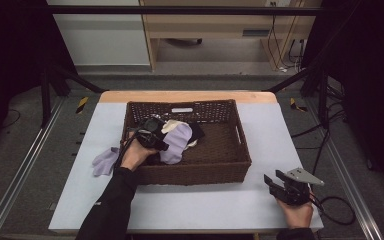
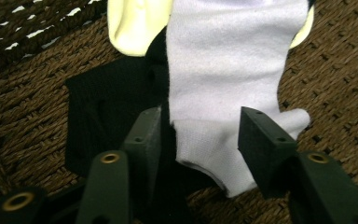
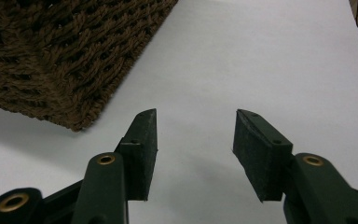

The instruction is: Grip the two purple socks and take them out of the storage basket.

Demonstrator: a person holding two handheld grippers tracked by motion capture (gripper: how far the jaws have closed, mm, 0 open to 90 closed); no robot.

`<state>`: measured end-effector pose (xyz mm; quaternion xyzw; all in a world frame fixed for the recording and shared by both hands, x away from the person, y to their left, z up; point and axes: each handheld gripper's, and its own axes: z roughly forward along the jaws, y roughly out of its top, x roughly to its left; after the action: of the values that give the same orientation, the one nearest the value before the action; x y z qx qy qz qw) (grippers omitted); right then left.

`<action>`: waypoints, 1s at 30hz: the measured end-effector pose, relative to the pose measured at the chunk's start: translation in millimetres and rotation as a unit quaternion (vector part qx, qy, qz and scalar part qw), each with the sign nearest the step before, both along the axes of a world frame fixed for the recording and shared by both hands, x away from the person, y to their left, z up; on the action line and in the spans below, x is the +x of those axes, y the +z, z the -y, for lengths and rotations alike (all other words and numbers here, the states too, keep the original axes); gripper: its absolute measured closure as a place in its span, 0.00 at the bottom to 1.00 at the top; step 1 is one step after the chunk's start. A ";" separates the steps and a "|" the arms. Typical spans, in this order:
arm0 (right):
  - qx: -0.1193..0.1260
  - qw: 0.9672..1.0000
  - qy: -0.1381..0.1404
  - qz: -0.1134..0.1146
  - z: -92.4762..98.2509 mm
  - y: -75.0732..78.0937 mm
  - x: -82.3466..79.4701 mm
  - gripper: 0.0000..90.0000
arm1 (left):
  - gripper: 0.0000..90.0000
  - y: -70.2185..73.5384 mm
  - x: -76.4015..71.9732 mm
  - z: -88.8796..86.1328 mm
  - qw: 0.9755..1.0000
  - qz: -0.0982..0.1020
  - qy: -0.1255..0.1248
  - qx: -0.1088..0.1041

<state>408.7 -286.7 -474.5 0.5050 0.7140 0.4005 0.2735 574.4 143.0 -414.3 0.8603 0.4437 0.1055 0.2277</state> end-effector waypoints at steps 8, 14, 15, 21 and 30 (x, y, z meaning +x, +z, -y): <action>0.003 1.000 -0.001 -0.001 0.1 0.7 -0.8 0.55 | 0.83 -0.7 0.1 -0.4 1.000 -0.012 -0.001 0.004; 0.001 1.000 -0.001 0.001 0.2 0.6 -0.8 0.56 | 0.94 8.1 -3.7 -3.7 0.999 0.022 0.001 -0.023; 0.005 1.000 -0.002 -0.001 -0.1 1.1 -1.3 0.55 | 0.94 10.3 -4.9 -4.5 0.999 0.033 0.003 -0.032; 0.004 1.000 -0.001 -0.002 -0.6 0.6 -0.7 0.56 | 0.95 25.8 -13.8 -9.8 0.993 0.094 0.009 -0.070; 0.004 1.000 -0.002 -0.003 -0.5 0.7 -0.9 0.56 | 0.95 54.2 -35.8 -12.2 0.972 0.185 -0.003 -0.147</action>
<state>407.8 -286.2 -473.8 0.5083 0.7123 0.4014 0.2704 538.6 155.2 -360.1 0.7846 0.4019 0.1955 0.4298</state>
